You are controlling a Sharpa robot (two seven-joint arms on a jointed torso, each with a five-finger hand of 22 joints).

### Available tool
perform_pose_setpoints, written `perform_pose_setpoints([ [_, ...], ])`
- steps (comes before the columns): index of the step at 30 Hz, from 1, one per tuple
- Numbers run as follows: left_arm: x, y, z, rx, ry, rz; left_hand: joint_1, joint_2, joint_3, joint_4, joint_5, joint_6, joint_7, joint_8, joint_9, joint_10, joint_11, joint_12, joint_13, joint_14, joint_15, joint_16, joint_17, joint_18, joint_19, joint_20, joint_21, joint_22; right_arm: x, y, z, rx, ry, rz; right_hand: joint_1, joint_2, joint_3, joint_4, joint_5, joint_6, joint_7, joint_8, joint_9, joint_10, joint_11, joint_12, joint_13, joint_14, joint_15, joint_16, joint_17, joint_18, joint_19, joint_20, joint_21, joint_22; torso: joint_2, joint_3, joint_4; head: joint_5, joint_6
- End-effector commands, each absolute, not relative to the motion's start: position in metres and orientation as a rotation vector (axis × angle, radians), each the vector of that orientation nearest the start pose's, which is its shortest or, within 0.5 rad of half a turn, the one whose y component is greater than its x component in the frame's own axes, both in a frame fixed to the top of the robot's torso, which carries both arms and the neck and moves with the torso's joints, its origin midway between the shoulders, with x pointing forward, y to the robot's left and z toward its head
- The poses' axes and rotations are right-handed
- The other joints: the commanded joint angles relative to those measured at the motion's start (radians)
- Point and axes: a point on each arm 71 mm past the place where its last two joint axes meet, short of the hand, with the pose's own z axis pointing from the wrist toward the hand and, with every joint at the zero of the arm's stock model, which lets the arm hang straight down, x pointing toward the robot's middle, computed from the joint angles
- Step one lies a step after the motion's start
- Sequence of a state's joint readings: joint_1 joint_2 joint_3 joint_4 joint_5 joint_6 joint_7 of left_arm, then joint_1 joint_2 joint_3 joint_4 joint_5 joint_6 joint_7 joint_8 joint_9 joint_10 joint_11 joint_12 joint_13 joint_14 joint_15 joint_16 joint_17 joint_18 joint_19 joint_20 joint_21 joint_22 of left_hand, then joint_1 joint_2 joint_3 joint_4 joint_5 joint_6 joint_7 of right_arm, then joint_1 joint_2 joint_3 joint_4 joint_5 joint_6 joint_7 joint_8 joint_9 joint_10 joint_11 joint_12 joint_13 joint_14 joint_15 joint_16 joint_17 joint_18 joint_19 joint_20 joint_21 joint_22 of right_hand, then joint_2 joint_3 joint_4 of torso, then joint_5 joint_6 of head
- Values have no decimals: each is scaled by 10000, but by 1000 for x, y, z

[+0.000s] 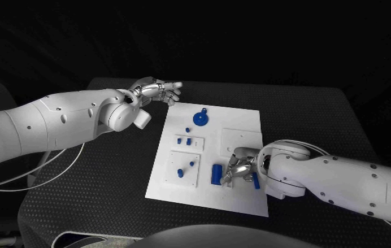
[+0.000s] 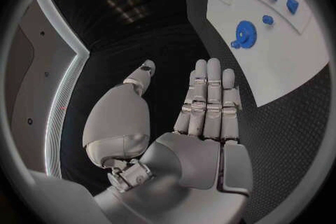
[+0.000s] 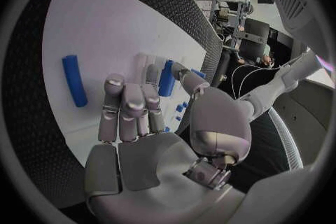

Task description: Assemble the parts on the task board

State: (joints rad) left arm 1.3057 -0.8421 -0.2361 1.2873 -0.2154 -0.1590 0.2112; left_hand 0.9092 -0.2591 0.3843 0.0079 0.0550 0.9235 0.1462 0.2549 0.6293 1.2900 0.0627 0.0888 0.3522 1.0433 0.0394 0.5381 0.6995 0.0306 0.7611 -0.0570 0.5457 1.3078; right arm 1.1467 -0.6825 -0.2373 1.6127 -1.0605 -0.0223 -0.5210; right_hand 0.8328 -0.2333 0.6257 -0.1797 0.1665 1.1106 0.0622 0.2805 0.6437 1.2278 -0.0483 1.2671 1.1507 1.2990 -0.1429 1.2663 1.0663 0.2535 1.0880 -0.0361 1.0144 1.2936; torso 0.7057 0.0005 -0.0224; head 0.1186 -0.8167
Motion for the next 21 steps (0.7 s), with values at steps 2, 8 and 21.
perform_pose_setpoints([
  [2, 518, 279, -214, -9390, 17355, -11979, 89, 25, -6, 64, -53, -72, -20, 14, 12, 22, 39, -52, -15, -13, 29, -62, 10, 155, -46, 6, -60, 202, 400, -128, -298, 602, 24182, 5485, -181, -110, -164, 73, -89, 42, -10, 22, 10, 30, 0, 0, -17, 28, -47, -17, -19, 83, 76, -12, 14, -19, -4, 6, -10, -3, 38],
  [8, 519, 281, -214, -9405, 17321, -11920, 90, 19, -15, 75, -54, -72, -19, 14, 13, 22, 40, -53, -15, -13, 30, -63, 12, 154, -46, 7, -60, 202, 407, -140, -279, 950, 23701, 5814, -458, -168, -505, 152, -52, 5, -12, 0, 36, 84, -5, 39, 74, 14, -63, -17, -11, 83, 72, -43, 2, -35, -11, 17, -18, -32, 88],
  [21, 518, 280, -215, -9282, 17433, -12037, 129, 59, -26, 99, -53, -70, -21, 19, 17, 26, 40, -55, -14, -9, 30, -67, 19, 155, -45, 8, -58, 205, 419, -200, -261, 1258, 23908, 4349, -381, 273, -663, 38, -150, 47, -36, 25, 114, 309, -32, 231, 339, 25, -82, -6, 1, 83, 87, -99, -3, -54, -3, 13, -29, -160, 302],
])
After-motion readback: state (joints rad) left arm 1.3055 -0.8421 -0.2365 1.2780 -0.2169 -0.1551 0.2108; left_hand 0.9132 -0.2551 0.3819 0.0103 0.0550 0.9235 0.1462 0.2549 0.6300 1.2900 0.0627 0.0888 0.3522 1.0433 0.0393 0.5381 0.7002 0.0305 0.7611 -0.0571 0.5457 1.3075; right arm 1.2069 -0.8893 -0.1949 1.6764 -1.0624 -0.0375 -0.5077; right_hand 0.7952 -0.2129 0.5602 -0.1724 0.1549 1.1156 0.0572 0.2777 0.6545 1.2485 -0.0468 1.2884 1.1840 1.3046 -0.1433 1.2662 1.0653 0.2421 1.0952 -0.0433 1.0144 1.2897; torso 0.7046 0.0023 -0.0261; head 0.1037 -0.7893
